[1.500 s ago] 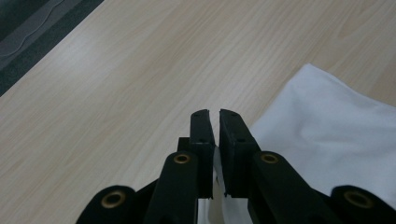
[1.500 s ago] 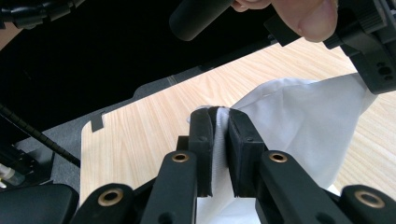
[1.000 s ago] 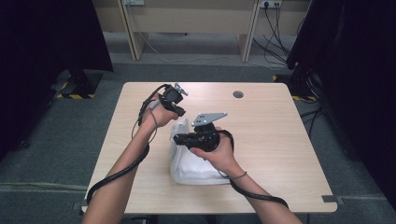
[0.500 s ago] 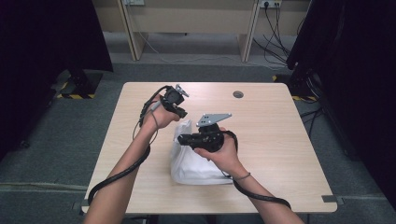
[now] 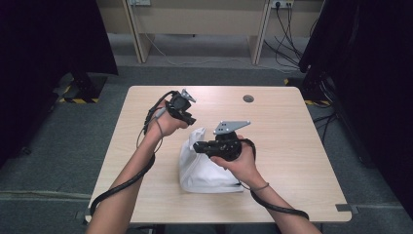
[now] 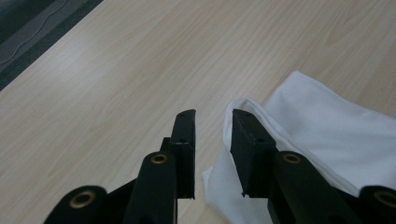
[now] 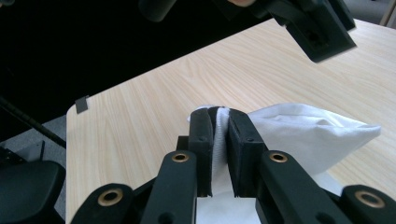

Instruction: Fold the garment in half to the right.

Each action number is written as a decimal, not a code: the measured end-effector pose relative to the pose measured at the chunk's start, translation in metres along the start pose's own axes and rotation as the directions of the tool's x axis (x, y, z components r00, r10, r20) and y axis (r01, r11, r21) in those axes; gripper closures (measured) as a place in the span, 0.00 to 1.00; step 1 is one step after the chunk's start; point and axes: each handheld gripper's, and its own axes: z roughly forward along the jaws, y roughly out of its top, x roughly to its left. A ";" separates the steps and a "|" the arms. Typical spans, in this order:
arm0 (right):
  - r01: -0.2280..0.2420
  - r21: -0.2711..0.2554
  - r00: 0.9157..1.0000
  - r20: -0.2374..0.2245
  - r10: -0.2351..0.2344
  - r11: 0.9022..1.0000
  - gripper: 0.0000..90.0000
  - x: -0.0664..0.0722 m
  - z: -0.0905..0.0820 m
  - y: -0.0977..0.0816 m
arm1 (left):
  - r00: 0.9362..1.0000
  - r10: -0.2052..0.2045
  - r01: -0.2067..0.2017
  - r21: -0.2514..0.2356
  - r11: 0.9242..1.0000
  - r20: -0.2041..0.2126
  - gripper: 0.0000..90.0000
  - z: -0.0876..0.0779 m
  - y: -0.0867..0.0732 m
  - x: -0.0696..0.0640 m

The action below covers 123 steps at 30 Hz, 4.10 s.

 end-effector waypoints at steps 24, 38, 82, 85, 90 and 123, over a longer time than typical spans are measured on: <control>-0.047 0.068 0.999 0.021 0.046 0.997 0.89 -0.010 -0.018 -0.057 | 0.999 -0.031 0.031 -0.011 0.999 -0.016 0.68 -0.001 -0.020 0.002; -0.094 0.126 0.995 0.046 0.089 0.988 0.84 -0.022 -0.032 -0.089 | 0.999 -0.047 0.047 -0.017 0.999 -0.024 0.65 -0.002 -0.032 0.005; -0.189 0.197 0.979 0.109 0.170 0.962 1.00 -0.054 -0.011 -0.074 | 0.994 -0.095 0.092 -0.051 0.994 -0.059 0.52 -0.004 -0.069 0.004; -0.175 0.200 0.982 0.112 0.155 0.964 1.00 -0.052 -0.014 -0.073 | 0.994 -0.094 0.092 -0.049 0.995 -0.057 0.52 -0.004 -0.069 0.004; -0.179 0.183 0.980 0.118 0.159 0.967 1.00 -0.050 -0.023 -0.073 | 0.993 -0.095 0.092 -0.049 0.995 -0.063 0.52 -0.005 -0.069 0.005; -0.329 0.218 0.941 0.157 0.299 0.919 0.63 -0.079 -0.002 -0.068 | 0.995 -0.081 0.077 -0.059 0.995 -0.058 0.50 -0.005 -0.063 0.001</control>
